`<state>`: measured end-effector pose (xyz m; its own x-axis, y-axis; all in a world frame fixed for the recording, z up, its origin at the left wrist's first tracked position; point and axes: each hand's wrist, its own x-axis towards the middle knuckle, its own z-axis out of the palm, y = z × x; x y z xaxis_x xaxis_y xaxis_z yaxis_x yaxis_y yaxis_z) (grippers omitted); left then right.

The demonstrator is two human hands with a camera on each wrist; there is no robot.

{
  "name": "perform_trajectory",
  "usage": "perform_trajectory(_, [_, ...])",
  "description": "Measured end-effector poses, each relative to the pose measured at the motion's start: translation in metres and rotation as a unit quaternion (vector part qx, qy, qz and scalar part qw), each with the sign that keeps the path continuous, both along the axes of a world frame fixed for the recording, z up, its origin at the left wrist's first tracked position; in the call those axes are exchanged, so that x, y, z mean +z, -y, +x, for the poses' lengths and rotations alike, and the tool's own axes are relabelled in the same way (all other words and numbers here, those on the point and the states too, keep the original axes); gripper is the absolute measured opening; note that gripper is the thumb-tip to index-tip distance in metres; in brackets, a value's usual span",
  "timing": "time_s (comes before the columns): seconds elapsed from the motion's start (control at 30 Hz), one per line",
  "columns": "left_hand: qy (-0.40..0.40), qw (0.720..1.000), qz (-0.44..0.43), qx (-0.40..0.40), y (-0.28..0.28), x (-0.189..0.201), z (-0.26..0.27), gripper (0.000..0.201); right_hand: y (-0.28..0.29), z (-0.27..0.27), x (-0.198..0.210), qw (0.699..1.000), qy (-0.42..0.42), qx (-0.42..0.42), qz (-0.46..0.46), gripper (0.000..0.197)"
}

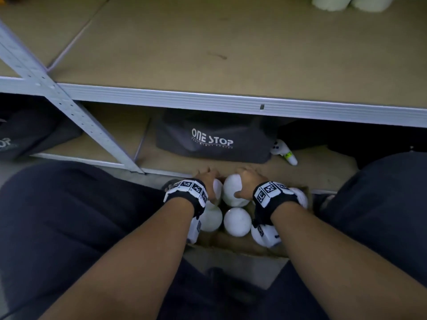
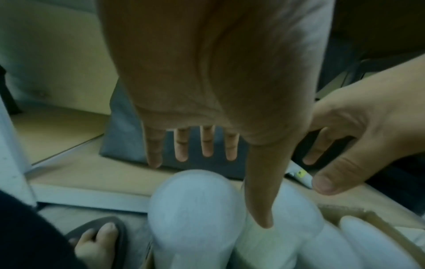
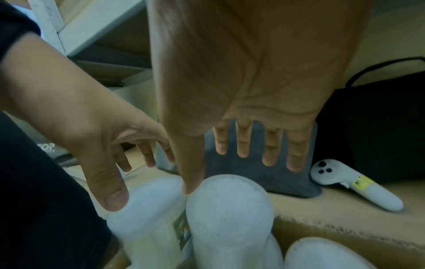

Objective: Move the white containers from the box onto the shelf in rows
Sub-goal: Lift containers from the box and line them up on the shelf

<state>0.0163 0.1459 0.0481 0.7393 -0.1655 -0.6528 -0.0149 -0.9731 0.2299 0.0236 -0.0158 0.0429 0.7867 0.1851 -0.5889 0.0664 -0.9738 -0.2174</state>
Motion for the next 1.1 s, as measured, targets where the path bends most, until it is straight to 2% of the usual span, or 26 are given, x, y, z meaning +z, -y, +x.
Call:
perform_trajectory(0.17, [-0.006,0.999,0.038,-0.005,0.002,-0.022,-0.005,0.096,-0.010,0.000,-0.021,1.000,-0.007,0.005,-0.001,0.083])
perform_trajectory(0.33, [0.028,0.998,0.054,0.025,0.004,-0.035,-0.009,0.094,-0.018,-0.003,-0.032,1.000,-0.014,0.013,-0.018,0.096])
perform_trajectory(0.5, [0.036,0.997,0.038,0.061,0.004,-0.042,-0.015,0.084,-0.020,-0.009,-0.043,1.000,-0.005,-0.016,0.004,0.085])
perform_trajectory(0.6, [0.022,0.996,0.021,0.080,0.003,-0.039,-0.014,0.085,-0.019,-0.010,-0.042,0.999,0.001,-0.030,0.012,0.081])
perform_trajectory(0.7, [-0.002,0.996,0.001,0.087,0.004,-0.028,-0.010,0.085,-0.015,-0.010,-0.037,0.999,0.007,-0.043,0.014,0.077])
perform_trajectory(0.83, [0.022,0.995,-0.039,0.088,0.013,-0.005,-0.002,0.089,-0.006,-0.004,-0.018,0.998,0.001,-0.057,0.013,0.075])
perform_trajectory(1.0, [0.045,0.996,-0.044,0.059,0.026,0.040,0.011,0.091,0.008,0.007,0.026,0.998,0.017,-0.055,0.004,0.087])
perform_trajectory(1.1, [0.052,0.997,-0.044,0.032,0.038,0.078,0.015,0.087,0.021,0.009,0.069,0.998,0.020,-0.057,-0.012,0.089])
